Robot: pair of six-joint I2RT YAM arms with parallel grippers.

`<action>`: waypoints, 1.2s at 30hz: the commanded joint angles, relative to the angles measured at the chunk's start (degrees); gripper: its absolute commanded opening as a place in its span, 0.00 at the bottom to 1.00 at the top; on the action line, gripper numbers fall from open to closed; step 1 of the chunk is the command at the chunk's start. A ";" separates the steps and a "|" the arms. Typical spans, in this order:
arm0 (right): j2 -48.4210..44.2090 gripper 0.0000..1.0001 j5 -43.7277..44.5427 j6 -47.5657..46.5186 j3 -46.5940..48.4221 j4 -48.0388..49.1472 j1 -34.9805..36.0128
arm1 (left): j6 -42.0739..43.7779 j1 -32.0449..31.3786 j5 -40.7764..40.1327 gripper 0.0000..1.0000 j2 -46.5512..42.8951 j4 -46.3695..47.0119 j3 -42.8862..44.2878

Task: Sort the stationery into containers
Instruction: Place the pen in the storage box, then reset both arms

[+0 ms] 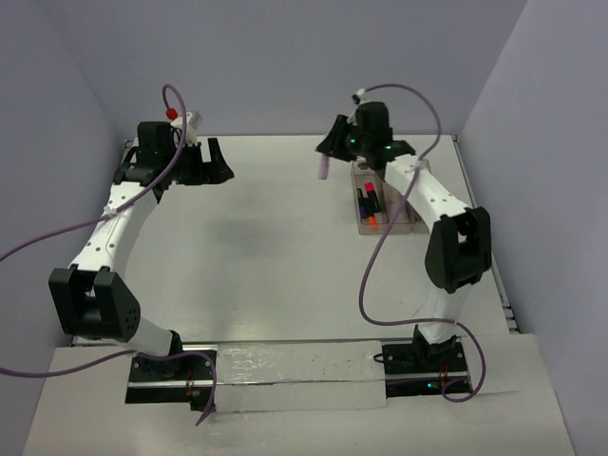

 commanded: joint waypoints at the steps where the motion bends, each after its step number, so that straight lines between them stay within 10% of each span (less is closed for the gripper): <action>1: -2.44 0.01 17.62 -23.10 0.14 -19.48 -5.46 | 1.34 1.63 -6.93 0.99 -3.38 4.28 -3.84; 11: 3.22 0.06 29.52 -27.82 -0.25 -20.09 -9.61 | 2.70 4.56 -9.89 0.99 -7.21 5.30 -7.64; 17: 5.49 0.60 27.23 -27.10 1.60 -20.56 -9.78 | 3.94 5.24 -10.61 0.99 -9.77 5.67 -9.39; 21: 3.37 0.76 26.39 -26.57 0.89 -20.30 -9.78 | 5.02 5.54 -12.02 0.99 -12.09 6.76 -11.11; 36: -30.45 0.80 25.92 -19.93 -22.06 -11.29 -10.87 | 7.37 9.48 -19.10 0.99 -23.23 4.22 -17.79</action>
